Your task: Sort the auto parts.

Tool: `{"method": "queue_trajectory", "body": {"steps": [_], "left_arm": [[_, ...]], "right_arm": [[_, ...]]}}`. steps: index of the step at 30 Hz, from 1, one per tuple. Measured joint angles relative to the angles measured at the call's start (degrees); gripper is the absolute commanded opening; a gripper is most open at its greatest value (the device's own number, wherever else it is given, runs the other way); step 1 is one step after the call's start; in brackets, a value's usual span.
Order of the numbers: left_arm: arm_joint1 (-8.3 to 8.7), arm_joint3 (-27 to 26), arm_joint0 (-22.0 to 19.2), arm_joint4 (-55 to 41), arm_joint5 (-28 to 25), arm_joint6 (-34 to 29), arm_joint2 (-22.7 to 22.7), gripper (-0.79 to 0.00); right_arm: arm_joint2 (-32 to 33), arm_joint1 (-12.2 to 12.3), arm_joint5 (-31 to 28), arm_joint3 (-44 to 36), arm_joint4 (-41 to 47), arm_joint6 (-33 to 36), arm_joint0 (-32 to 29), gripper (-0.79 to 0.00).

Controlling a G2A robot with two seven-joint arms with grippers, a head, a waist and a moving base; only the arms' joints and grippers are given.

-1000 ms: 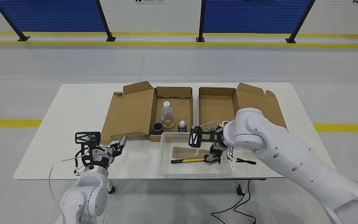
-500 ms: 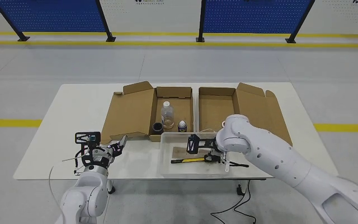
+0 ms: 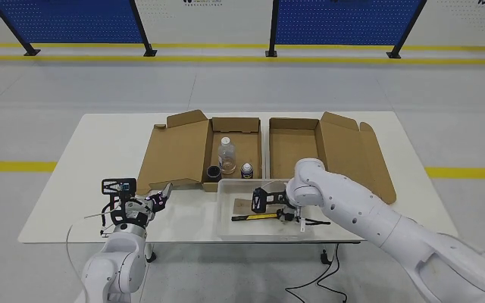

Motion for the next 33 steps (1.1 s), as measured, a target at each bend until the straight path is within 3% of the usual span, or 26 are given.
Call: {"method": "queue_trajectory", "body": {"steps": [19,33], "left_arm": [[0.0,0.0,0.0,0.0,0.0,0.0,0.0,0.0],[0.0,0.0,0.0,0.0,0.0,0.0,0.0,0.0]], "right_arm": [[-3.7,-5.6,-2.5,9.6,-1.0,-2.5,0.9,-0.425],[-5.3,-7.7,-3.1,12.6,-0.8,-3.1,1.6,-0.425]]}}
